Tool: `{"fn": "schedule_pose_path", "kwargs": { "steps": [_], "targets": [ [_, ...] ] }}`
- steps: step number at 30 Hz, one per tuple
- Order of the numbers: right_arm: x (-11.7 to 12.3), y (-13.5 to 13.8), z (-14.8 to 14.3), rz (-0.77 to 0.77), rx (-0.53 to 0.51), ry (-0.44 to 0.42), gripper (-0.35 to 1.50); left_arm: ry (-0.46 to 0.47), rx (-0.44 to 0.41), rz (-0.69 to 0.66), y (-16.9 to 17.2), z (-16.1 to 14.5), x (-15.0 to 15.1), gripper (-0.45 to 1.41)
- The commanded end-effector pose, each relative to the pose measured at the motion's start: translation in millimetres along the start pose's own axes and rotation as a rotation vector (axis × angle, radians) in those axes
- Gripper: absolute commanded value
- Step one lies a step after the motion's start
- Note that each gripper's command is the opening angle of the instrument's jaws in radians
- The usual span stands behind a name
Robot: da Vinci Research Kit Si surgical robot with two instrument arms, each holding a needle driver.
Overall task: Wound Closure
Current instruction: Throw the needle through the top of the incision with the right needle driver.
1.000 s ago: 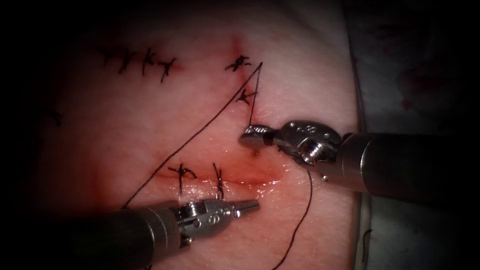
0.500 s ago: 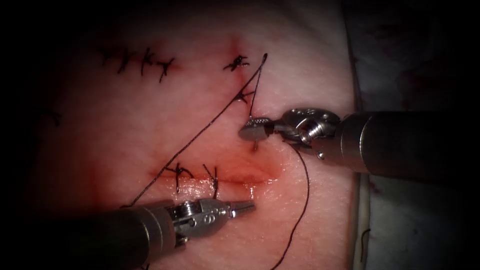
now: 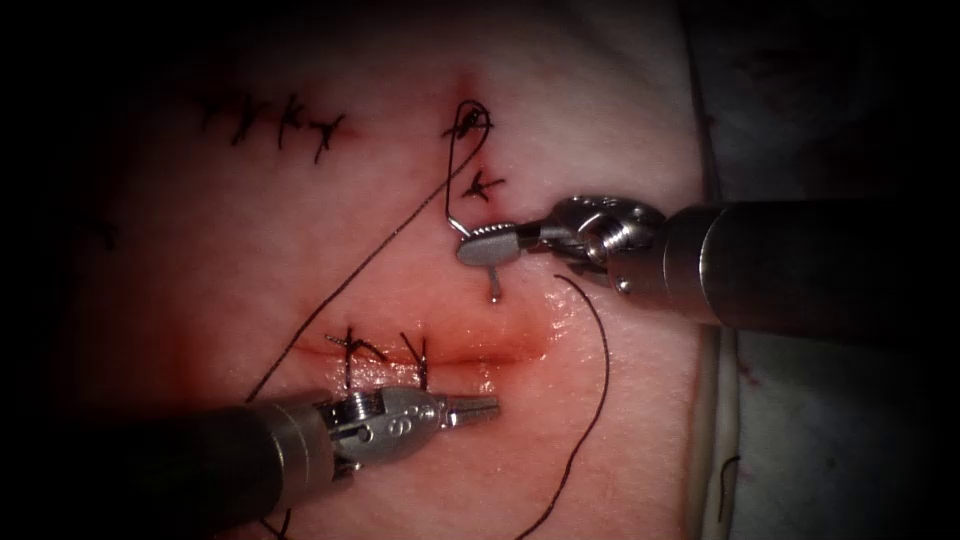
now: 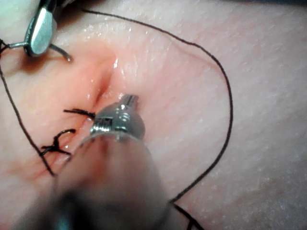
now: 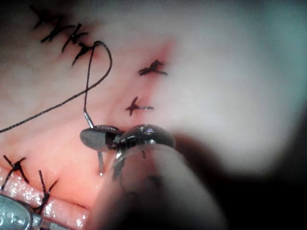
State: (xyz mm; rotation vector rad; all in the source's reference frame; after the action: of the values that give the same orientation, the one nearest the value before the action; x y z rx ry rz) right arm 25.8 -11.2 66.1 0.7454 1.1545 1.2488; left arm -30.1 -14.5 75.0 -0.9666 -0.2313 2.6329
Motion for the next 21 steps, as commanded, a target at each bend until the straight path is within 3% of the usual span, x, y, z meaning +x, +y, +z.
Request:
{"fn": "schedule_pose_path", "kwargs": {
  "steps": [1,6,7,8,9,10,14,16,21],
  "targets": [
    [-0.1,0.3,1.2,0.001,-0.010,0.010,-0.35,0.001,0.000,-0.001,0.1,0.7,0.2,-0.45],
    [-1.2,0.0,1.0,0.003,-0.123,0.053,-0.35,0.004,-0.014,-0.020,1.0,-0.8,1.8,-0.45],
    [-1.3,-0.2,0.8,-0.012,-0.129,0.053,0.04,0.003,-0.015,-0.017,1.0,-1.1,2.2,-0.45],
    [-1.4,-0.6,0.6,-0.032,-0.135,0.055,0.67,-0.003,-0.010,-0.013,1.0,-1.4,2.4,-0.45],
    [-1.5,-1.3,0.2,-0.101,-0.170,0.060,1.01,-0.013,-0.005,-0.011,1.0,-1.9,2.8,-0.42],
    [-1.5,-1.9,0.0,-0.106,-0.207,0.076,1.14,-0.018,-0.001,-0.008,0.9,-2.3,3.0,-0.38],
    [-1.7,-4.2,-1.1,-0.245,-0.362,0.109,1.21,-0.015,0.028,-0.002,0.5,-2.7,3.3,-0.38],
    [-1.8,-6.6,-1.5,-0.344,-0.492,0.097,1.24,-0.022,0.036,0.002,0.5,-2.6,3.3,-0.38],
    [-2.3,-10.4,-1.2,-0.330,-0.596,0.094,1.24,-0.018,0.046,0.008,0.2,-2.1,3.7,-0.37]
  ]
}}
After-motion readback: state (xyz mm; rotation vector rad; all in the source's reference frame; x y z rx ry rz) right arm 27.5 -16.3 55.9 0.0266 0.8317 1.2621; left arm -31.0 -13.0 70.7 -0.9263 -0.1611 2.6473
